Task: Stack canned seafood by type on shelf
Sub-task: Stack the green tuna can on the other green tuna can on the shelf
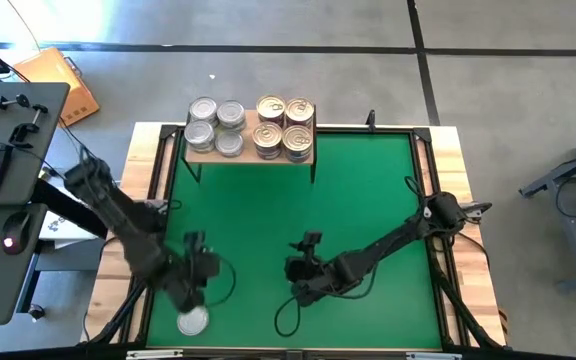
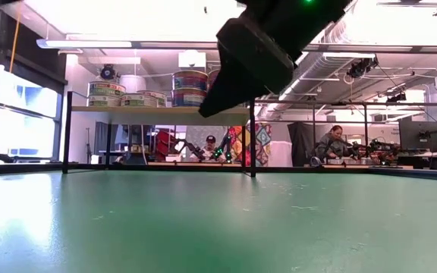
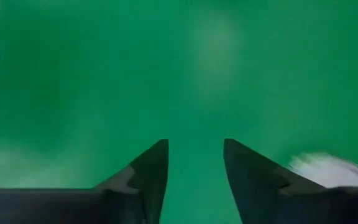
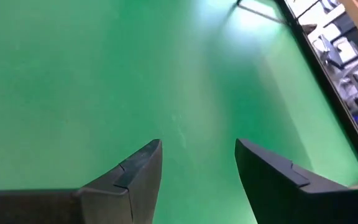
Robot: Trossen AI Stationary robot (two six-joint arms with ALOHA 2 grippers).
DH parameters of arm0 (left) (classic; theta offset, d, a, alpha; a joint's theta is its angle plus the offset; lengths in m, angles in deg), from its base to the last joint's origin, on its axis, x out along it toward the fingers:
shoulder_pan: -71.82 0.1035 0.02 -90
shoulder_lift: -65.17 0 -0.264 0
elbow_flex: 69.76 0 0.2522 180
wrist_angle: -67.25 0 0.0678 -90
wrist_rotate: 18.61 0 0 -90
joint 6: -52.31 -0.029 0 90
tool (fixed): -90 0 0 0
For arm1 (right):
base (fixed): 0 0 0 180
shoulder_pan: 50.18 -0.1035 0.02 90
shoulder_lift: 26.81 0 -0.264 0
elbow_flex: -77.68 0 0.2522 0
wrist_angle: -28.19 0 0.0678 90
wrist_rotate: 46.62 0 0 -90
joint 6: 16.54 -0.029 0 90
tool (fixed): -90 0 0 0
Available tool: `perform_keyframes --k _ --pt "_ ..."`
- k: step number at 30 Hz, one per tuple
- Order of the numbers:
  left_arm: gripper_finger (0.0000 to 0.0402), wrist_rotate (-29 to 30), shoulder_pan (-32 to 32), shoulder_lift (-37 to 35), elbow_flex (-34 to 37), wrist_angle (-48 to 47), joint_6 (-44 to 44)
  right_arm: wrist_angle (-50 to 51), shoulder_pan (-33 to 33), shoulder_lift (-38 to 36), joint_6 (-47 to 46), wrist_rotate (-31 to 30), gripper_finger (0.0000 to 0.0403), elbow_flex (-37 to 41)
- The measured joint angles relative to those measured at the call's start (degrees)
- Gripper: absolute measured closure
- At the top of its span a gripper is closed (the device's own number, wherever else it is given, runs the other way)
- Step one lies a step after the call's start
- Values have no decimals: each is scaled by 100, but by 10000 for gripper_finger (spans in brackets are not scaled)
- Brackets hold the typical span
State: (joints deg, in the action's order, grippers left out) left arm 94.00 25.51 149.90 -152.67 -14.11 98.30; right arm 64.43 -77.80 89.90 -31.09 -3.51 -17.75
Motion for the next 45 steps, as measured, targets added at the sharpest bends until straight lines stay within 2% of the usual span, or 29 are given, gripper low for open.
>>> perform_keyframes --k 5,7,10,14,18,22,25,27,30,33,35,38,40,42,45 --pt "297 -1403 -808 638 -129 173 1903 -352 0 1 386 1 206 0" --pt "316 -1695 -1179 828 -92 396 2569 -431 0 1 470 18 206 0" --pt "347 -1738 -1682 1075 -47 822 3302 -485 25 1 610 47 206 0" --pt "388 -1292 -2071 1260 -32 1012 3919 -502 28 3 857 52 206 0" --pt "398 -899 -2111 1424 18 1066 3899 -692 61 4 1130 69 206 0" --pt "401 -1271 -1877 1598 418 1342 3820 -804 102 4 1248 372 206 0" --pt "401 -1162 -1686 1582 648 1581 3473 -824 134 4 1249 557 206 0" --pt "401 -680 -1504 1539 727 1514 3152 -820 138 4 1229 559 206 0" --pt "401 527 -1122 1547 784 1188 2358 -819 138 4 1205 554 206 0" --pt "401 1911 -662 1525 750 1419 1531 -817 137 4 1199 557 206 0" --pt "401 2361 -390 1521 653 1507 900 -808 136 4 1176 557 206 0" --pt "401 2353 -123 1495 407 1488 225 -797 133 4 1137 573 206 0" --pt "401 2053 -84 1430 375 1362 133 -797 136 4 1008 721 206 0" --pt "401 1678 -81 1377 375 998 422 -804 181 8 878 1000 206 0" --pt "401 1354 -111 1305 388 110 1328 -940 270 112 770 1297 206 0"
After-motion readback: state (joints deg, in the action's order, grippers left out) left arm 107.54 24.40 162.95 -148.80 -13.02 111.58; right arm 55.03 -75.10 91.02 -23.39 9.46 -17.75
